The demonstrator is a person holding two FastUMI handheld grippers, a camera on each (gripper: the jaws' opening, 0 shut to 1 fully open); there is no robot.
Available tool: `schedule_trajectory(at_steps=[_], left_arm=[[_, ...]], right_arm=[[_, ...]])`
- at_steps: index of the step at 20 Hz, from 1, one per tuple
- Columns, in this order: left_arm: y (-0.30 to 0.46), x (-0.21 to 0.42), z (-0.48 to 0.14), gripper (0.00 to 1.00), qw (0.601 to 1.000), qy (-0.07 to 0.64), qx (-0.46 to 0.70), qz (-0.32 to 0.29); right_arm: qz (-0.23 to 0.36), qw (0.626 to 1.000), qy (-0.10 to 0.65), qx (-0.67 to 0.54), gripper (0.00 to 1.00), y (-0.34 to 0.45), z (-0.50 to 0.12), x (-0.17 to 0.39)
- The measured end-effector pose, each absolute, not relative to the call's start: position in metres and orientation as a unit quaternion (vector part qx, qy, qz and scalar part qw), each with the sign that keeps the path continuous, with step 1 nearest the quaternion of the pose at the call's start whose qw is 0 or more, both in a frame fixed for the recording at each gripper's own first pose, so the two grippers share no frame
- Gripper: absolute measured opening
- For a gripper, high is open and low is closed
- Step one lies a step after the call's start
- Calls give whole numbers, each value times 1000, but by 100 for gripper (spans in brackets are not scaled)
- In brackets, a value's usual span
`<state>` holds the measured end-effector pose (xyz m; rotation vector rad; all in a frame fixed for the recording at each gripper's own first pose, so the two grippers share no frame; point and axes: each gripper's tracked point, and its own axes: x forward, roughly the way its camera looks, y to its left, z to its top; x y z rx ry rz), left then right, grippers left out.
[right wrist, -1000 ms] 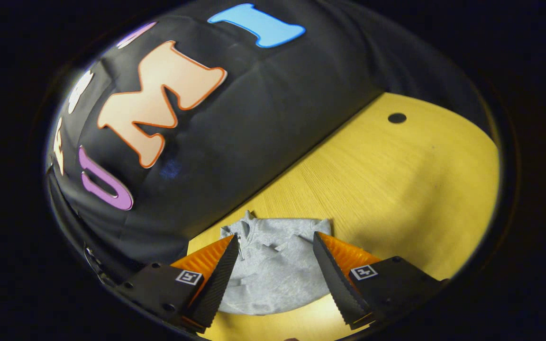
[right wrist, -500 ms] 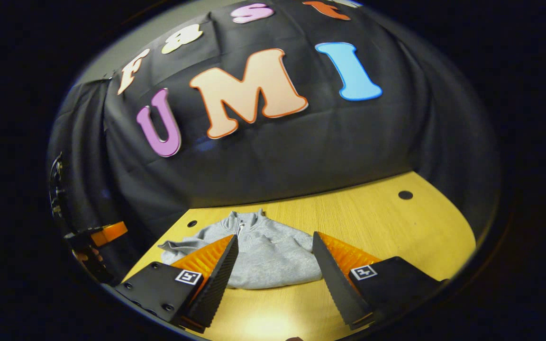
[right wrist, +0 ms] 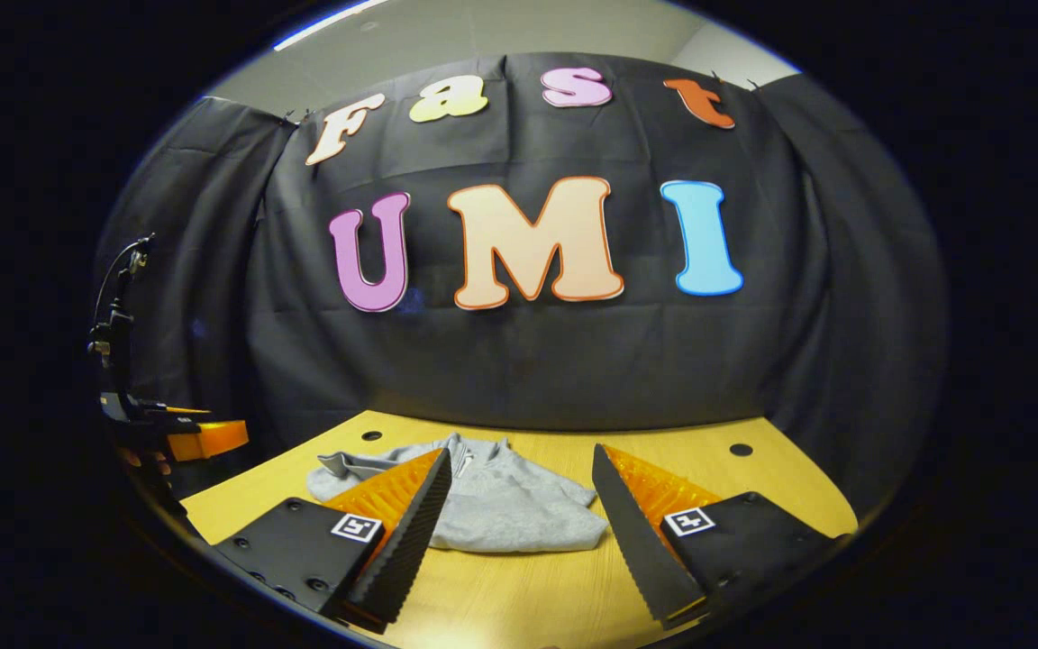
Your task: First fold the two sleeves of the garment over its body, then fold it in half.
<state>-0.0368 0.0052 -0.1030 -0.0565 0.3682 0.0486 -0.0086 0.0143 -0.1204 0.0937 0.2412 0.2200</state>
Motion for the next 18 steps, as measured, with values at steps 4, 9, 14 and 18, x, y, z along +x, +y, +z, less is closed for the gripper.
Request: schedule_trajectory(at_steps=[4,9,14,18], left_arm=[[13,-33,-86,96,986,163,-26,10],[20,-29,-68,96,991,137,4,-2],[19,-26,-63,96,992,130,-2,-5],[20,-24,-59,99,992,124,2,-7]], right_arm=[[93,988,113,56,98,19,-111,-10],[94,988,117,48,97,28,-110,-18],[91,990,101,45,98,30,-98,-21],[87,990,99,50,97,30,-95,-21]])
